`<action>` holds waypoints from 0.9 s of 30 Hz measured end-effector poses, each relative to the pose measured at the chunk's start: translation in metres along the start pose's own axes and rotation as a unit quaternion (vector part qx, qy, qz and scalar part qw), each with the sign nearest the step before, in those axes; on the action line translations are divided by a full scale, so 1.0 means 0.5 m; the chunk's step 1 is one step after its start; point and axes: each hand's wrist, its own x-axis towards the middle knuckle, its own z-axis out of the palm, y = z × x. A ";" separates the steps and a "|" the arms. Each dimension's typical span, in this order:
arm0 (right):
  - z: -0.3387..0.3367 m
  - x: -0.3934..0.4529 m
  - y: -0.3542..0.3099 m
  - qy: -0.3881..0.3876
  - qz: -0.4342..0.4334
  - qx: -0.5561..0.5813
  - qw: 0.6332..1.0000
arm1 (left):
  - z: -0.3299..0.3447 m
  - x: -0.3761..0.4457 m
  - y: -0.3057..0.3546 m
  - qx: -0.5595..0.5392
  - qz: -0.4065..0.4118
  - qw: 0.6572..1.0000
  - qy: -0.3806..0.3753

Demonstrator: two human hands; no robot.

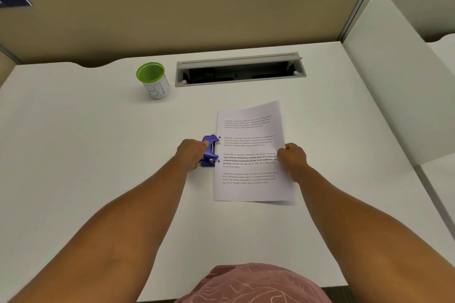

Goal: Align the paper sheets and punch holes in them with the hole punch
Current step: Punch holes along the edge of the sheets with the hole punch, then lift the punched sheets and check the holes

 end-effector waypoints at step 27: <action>-0.120 -0.061 -0.051 0.007 -0.082 0.137 0.987 | 0.024 -0.141 0.085 -0.085 0.190 0.977 -0.055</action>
